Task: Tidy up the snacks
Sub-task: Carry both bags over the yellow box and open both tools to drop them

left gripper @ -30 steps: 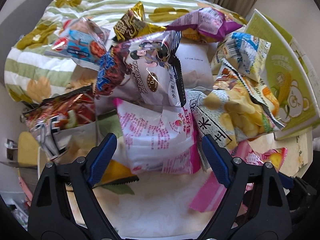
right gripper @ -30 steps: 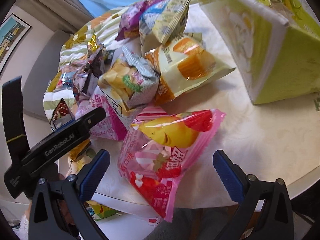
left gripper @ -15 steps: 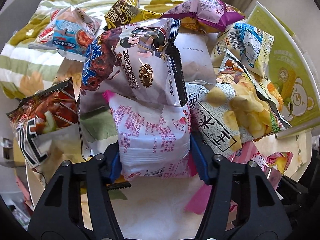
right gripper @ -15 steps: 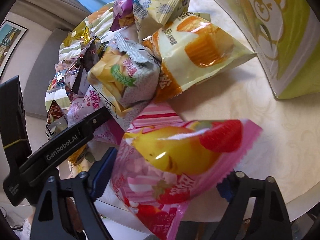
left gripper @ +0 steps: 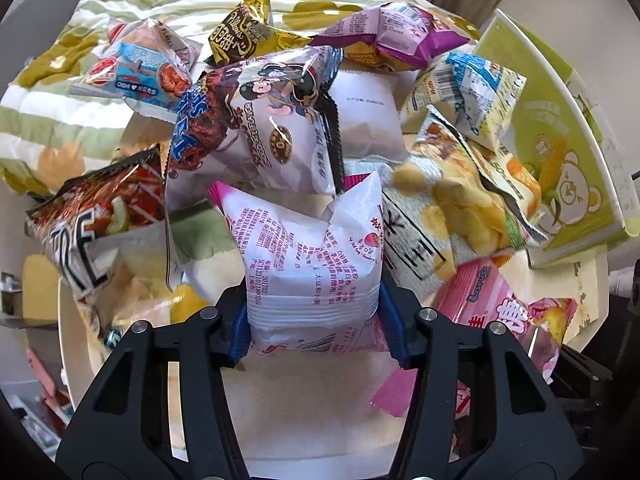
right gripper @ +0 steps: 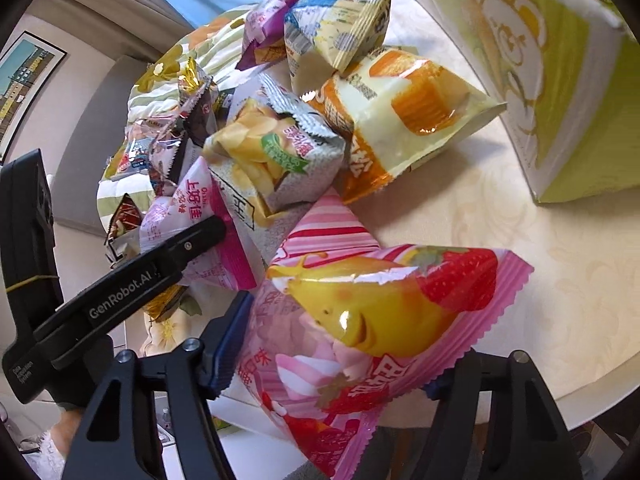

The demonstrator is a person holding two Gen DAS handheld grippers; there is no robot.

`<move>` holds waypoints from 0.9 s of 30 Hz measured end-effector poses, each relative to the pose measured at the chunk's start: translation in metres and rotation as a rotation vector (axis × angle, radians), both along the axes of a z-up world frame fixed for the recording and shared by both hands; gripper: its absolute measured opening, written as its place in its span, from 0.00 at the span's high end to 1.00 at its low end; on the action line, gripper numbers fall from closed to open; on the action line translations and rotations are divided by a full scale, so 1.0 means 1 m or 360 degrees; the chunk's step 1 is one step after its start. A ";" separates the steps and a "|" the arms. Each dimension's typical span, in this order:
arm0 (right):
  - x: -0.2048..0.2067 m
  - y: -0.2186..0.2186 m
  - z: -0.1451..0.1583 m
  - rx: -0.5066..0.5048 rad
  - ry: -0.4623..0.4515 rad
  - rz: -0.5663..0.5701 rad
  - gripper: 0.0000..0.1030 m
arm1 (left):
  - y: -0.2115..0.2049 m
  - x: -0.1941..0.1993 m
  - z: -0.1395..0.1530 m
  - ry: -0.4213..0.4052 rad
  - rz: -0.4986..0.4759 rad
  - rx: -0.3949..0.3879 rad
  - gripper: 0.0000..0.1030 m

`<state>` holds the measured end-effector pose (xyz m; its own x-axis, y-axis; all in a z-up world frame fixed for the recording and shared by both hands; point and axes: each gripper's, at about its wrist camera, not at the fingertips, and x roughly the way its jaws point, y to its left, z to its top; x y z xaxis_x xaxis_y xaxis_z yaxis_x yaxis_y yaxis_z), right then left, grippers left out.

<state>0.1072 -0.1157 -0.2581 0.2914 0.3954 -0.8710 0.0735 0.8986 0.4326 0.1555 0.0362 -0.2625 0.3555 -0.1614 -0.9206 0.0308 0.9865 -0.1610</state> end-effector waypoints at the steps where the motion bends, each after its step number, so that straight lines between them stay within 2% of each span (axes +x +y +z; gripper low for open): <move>1: -0.001 0.001 0.002 0.0000 -0.0005 0.0003 0.37 | -0.001 -0.002 0.001 -0.0003 0.0002 -0.0001 0.52; 8: -0.017 -0.006 0.022 0.0002 -0.0083 0.0043 0.37 | -0.006 -0.027 0.028 -0.0072 0.0051 0.0020 0.52; 15: -0.026 -0.017 0.067 -0.0031 -0.0243 0.0131 0.37 | -0.018 -0.054 0.072 -0.0197 0.0112 0.0019 0.52; 21: -0.026 -0.038 0.123 -0.0084 -0.0406 0.0181 0.37 | -0.041 -0.047 0.127 -0.0346 0.0101 -0.0018 0.52; 27: -0.005 -0.072 0.159 -0.0183 -0.0497 0.0119 0.37 | -0.078 -0.011 0.167 -0.0446 -0.0048 -0.0052 0.52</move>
